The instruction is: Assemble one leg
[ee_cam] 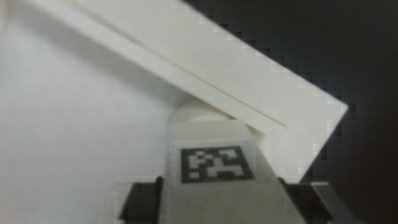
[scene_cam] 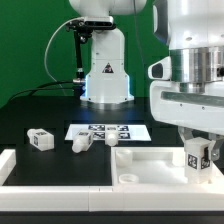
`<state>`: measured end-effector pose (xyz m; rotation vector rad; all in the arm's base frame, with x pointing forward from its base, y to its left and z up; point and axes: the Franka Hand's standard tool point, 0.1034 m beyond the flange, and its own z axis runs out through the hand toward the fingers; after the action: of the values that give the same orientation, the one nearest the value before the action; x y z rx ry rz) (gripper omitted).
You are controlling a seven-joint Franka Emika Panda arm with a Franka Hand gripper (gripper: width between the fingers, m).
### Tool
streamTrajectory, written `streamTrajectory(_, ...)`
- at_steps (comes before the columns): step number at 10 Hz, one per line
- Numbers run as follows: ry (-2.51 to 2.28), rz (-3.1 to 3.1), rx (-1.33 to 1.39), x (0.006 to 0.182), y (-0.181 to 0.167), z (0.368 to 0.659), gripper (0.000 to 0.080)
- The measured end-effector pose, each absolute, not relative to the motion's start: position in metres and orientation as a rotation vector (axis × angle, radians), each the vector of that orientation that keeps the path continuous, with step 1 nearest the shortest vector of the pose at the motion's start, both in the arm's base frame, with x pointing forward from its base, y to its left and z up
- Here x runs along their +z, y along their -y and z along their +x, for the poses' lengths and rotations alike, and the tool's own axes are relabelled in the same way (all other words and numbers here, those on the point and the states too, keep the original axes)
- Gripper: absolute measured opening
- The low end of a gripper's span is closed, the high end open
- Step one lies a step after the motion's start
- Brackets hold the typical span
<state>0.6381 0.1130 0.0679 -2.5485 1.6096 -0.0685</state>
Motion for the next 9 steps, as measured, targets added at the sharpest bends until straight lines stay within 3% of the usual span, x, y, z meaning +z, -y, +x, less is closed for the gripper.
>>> streamTrajectory(7, -2.244, -1.928, 0.001, 0.0673, -0.1173, 0.6389, 0.0286)
streamTrajectory(9, -2.188, -1.993, -0.008, 0.0667, -0.1172, 0.6385, 0.0286)
